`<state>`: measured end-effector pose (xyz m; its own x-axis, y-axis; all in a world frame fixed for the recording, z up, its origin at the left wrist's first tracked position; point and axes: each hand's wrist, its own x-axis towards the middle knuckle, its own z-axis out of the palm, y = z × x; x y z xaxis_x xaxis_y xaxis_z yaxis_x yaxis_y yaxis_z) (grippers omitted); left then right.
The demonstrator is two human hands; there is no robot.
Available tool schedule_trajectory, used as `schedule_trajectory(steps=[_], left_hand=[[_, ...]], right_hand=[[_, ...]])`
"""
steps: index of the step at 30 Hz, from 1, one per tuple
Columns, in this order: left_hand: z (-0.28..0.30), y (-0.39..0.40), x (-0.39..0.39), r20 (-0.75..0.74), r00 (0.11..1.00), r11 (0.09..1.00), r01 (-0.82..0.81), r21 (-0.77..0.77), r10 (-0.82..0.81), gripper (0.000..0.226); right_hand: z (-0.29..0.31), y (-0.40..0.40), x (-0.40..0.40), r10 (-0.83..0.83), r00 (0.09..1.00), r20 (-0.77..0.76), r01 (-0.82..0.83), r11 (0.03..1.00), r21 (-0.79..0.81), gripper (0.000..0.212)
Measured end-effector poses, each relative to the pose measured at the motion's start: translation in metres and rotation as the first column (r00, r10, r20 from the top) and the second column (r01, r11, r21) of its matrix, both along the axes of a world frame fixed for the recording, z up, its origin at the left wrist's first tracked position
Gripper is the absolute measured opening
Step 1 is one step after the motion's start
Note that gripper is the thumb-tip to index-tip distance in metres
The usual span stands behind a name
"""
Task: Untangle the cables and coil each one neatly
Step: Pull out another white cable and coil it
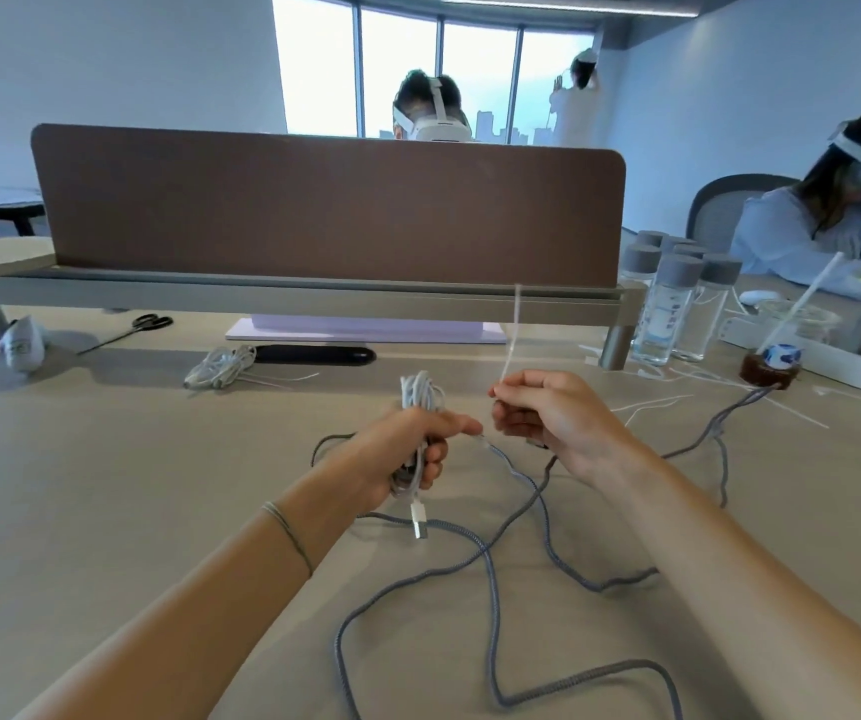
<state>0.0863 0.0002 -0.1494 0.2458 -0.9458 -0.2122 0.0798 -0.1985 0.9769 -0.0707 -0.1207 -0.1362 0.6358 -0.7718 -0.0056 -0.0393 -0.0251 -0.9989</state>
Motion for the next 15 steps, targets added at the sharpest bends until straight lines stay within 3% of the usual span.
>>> schedule_trajectory(steps=[7, 8, 10, 12, 13, 15], left_hand=[[-0.001, -0.003, -0.003, 0.009, 0.996, 0.996, -0.084, -0.009, 0.084, 0.019], [-0.001, -0.003, -0.002, 0.017, 0.993, 0.993, -0.115, -0.026, 0.115, 0.018], [-0.001, -0.003, 0.003, 0.050, 0.982, 0.983, -0.177, -0.053, 0.180, 0.017], [-0.002, -0.002, 0.010, 0.098, 0.967, 0.971, -0.228, -0.067, 0.234, 0.017], [-0.004, -0.002, 0.013, 0.118, 0.961, 0.968, -0.242, -0.069, 0.249, 0.017], [-0.007, -0.001, 0.016, 0.150, 0.956, 0.967, -0.244, -0.068, 0.252, 0.018]], right_hand=[[0.005, 0.010, 0.001, 0.032, 0.999, -0.006, -0.033, 0.995, -0.098, 0.009], [0.007, 0.011, 0.000, 0.027, 0.998, -0.058, -0.036, 0.989, -0.143, 0.011], [0.013, 0.012, -0.005, -0.024, 0.953, -0.303, -0.089, 0.931, -0.353, 0.019], [0.017, 0.013, -0.009, -0.242, 0.860, -0.449, -0.119, 0.762, -0.637, 0.028], [0.018, 0.015, -0.010, -0.368, 0.848, -0.382, -0.078, 0.625, -0.777, 0.030], [0.019, 0.017, -0.011, -0.484, 0.869, -0.102, 0.038, 0.271, -0.962, 0.021]])
